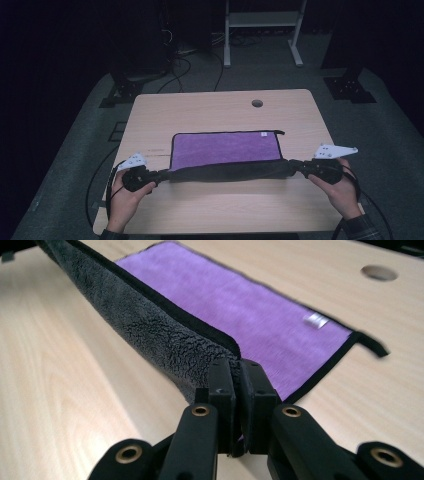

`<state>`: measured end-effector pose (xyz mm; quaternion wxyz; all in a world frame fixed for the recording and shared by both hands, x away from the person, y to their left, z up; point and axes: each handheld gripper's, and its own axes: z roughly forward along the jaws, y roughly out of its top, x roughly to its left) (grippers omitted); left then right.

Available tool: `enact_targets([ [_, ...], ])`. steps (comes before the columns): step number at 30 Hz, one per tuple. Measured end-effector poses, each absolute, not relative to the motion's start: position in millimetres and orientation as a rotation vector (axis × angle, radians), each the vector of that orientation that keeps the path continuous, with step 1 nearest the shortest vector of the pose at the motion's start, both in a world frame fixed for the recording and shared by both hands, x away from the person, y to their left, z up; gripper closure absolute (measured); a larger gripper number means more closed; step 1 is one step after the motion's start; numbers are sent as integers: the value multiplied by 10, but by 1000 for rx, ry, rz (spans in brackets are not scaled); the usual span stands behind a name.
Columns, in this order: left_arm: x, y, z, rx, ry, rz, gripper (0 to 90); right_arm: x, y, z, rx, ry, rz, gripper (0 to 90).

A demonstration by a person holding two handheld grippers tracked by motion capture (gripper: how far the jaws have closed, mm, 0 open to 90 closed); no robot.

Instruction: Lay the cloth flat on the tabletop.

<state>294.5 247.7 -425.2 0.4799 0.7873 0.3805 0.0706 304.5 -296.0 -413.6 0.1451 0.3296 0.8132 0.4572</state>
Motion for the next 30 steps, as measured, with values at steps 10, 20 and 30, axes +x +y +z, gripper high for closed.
enact_targets([
  [10, 2782, 2445, -4440, 2044, 935, 87, 810, 2786, -2959, -4381, 931, 2467, 1241, 842],
  [20, 2720, 2460, -4479, 2084, 911, 122, 594, 2669, -2950, -4490, 871, 2520, 1219, 632],
  [30, 2866, 2582, -4400, 2036, 966, 289, 415, 2837, -3009, -4464, 906, 2395, 1236, 424],
])
